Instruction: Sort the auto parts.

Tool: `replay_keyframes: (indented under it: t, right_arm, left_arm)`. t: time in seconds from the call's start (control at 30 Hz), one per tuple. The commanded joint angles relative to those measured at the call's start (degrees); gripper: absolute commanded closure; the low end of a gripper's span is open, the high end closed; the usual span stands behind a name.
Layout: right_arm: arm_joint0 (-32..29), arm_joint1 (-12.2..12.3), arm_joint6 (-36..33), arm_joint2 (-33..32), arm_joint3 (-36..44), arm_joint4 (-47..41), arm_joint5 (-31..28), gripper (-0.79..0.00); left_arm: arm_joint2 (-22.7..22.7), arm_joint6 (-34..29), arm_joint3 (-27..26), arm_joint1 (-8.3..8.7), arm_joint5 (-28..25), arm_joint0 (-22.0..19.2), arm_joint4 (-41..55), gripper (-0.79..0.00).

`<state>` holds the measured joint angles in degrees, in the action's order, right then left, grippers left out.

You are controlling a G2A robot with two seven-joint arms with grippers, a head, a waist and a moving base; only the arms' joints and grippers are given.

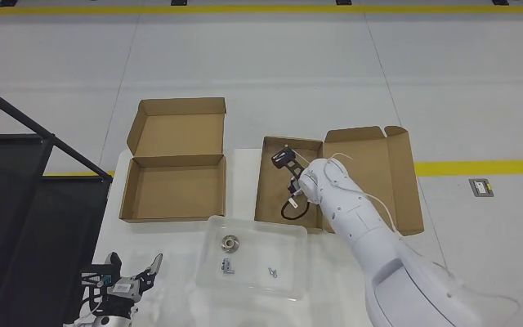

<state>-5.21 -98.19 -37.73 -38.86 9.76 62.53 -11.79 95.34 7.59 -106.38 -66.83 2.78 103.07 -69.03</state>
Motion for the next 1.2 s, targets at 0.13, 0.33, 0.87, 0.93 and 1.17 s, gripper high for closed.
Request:
replay_keyframes:
  t: [0.13, 0.33, 0.87, 0.93, 1.17]
  right_arm:
    - [0.14, 0.09, 0.27, -0.21, -0.34, 0.10, -0.35, -0.785]
    - [0.61, 0.63, 1.87, -1.14, -0.56, -1.08, -2.00, -0.785]
    - [0.57, 4.27, 9.22, -2.66, 8.43, 0.99, -15.70, -0.785]
    - [-0.14, 5.17, 9.65, -3.38, 10.59, 0.97, -17.43, -0.785]
    - [-5.08, 9.81, 7.61, -7.16, 24.10, 2.82, -23.39, -0.785]
  left_arm:
    - [0.00, 0.00, 0.00, 0.00, 0.00, 0.00, 0.00, -0.785]
    - [0.00, 0.00, 0.00, 0.00, 0.00, 0.00, 0.00, -0.785]
    - [0.00, 0.00, 0.00, 0.00, 0.00, 0.00, 0.00, -0.785]
    - [0.00, 0.00, 0.00, 0.00, 0.00, 0.00, 0.00, -0.785]
    - [0.00, 0.00, 0.00, 0.00, 0.00, 0.00, 0.00, -0.785]
